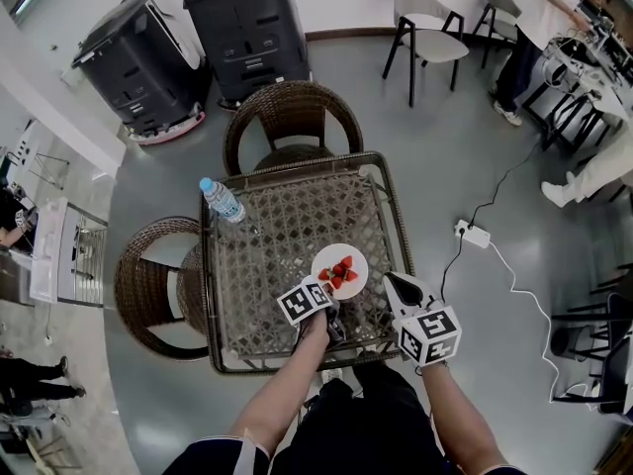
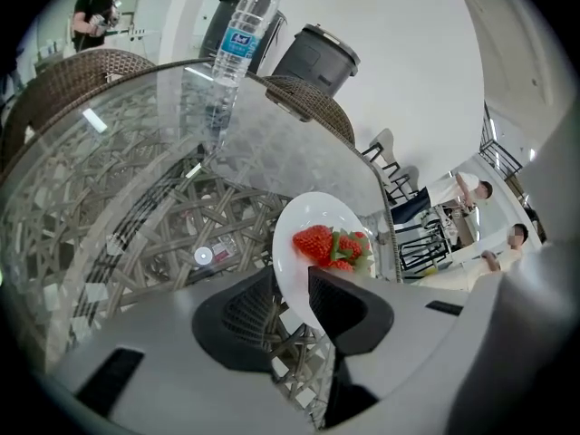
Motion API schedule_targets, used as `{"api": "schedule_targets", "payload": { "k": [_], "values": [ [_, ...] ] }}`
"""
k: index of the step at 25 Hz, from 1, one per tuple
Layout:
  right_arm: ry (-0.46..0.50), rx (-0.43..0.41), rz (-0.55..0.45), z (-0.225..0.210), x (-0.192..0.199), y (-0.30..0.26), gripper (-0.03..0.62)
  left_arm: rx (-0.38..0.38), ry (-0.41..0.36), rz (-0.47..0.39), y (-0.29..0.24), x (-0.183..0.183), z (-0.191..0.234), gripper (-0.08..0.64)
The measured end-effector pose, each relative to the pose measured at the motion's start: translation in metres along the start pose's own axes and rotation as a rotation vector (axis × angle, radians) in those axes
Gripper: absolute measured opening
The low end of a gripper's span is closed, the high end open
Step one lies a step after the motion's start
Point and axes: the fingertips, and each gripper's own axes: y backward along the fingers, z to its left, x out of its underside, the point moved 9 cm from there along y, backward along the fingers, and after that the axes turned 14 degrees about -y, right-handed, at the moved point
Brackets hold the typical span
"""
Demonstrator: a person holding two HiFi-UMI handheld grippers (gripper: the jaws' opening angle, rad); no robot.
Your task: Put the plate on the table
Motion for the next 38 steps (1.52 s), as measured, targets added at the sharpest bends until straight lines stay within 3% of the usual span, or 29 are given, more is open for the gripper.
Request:
{"api": "schedule_targets", "payload": {
  "k": [8, 13, 15, 18, 28, 32, 38],
  "values": [
    [0.005, -0.004, -0.003, 0.005, -0.002, 0.001, 0.005, 0.03, 0.031, 0.002, 0.009, 0.005, 0.011, 0.11],
    [0.01, -0.014, -0.017, 0.011, -0.004, 0.003, 0.005, 0.108, -0.021, -0.084, 0.032, 0.002, 0.012, 0.109],
    [0.013, -0.02, -0.024, 0.013, -0.005, 0.004, 0.005, 0.129, -0.083, -0.135, 0.045, -0.002, 0.008, 0.104],
    [0.017, -0.033, -0.036, 0.019, -0.006, 0.005, 0.005, 0.143, -0.22, -0.224, 0.071, -0.01, -0.003, 0.008],
    [0.053, -0.08, -0.085, 0.048, -0.021, 0.007, 0.005, 0.258, -0.714, -0.503, 0.165, -0.034, -0.066, 0.008],
    [0.079, -0.101, -0.113, 0.062, -0.033, 0.011, 0.005, 0.302, -0.813, -0.575, 0.195, -0.041, -0.089, 0.008],
    [0.114, -0.133, -0.153, 0.077, -0.045, 0.017, 0.005, 0.343, -0.884, -0.646, 0.222, -0.044, -0.107, 0.008]
  ]
}}
